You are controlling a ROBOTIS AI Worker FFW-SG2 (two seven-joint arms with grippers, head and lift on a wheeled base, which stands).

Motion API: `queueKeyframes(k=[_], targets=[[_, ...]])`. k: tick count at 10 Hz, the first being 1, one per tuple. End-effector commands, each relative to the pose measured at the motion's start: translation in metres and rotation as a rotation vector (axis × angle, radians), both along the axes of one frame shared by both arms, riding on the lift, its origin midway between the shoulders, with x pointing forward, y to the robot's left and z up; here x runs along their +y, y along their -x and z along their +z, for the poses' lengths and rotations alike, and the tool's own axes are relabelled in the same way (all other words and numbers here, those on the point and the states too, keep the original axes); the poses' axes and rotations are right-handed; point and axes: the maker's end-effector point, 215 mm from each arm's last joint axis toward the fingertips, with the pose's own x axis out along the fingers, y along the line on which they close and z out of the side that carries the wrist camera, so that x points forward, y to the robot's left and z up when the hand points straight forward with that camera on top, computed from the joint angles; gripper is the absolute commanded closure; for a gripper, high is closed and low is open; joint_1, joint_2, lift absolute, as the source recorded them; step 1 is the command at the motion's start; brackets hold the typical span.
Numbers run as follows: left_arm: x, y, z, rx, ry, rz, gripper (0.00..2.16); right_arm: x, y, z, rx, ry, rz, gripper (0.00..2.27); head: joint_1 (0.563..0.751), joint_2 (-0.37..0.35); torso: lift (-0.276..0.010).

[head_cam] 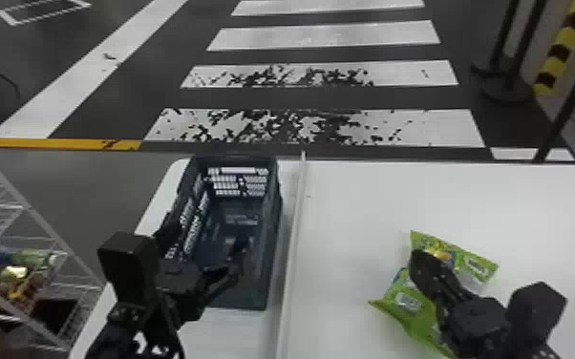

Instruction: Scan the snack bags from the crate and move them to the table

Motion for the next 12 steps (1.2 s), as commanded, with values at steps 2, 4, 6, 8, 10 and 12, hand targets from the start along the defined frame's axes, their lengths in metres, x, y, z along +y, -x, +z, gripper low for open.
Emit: queueKeyframes(k=[2, 4, 6, 8, 10, 12], targets=[[0.001, 0.0, -0.002, 0.003, -0.001, 0.002, 0.01, -0.002, -0.002, -0.022, 0.035, 0.013, -0.005, 2.25, 0.695, 0.154, -0.095], [0.001, -0.002, -0.002, 0.002, 0.001, 0.002, 0.01, -0.004, 0.005, -0.029, 0.047, 0.02, -0.004, 2.25, 0.695, 0.154, -0.095], [0.001, -0.005, -0.006, 0.006, 0.007, 0.002, 0.01, -0.006, 0.018, -0.042, 0.071, 0.043, 0.012, 2.25, 0.695, 0.153, -0.095], [-0.004, -0.006, -0.008, 0.007, 0.015, -0.003, 0.01, -0.014, 0.027, -0.055, 0.093, 0.06, 0.027, 2.25, 0.695, 0.15, -0.095], [-0.012, -0.008, -0.009, 0.002, 0.024, -0.016, 0.01, -0.02, 0.034, -0.069, 0.115, 0.087, 0.046, 2.25, 0.695, 0.136, -0.095], [-0.012, -0.009, -0.007, -0.004, 0.024, -0.017, 0.01, -0.036, 0.04, -0.081, 0.144, 0.135, 0.082, 2.25, 0.695, 0.121, -0.095]])
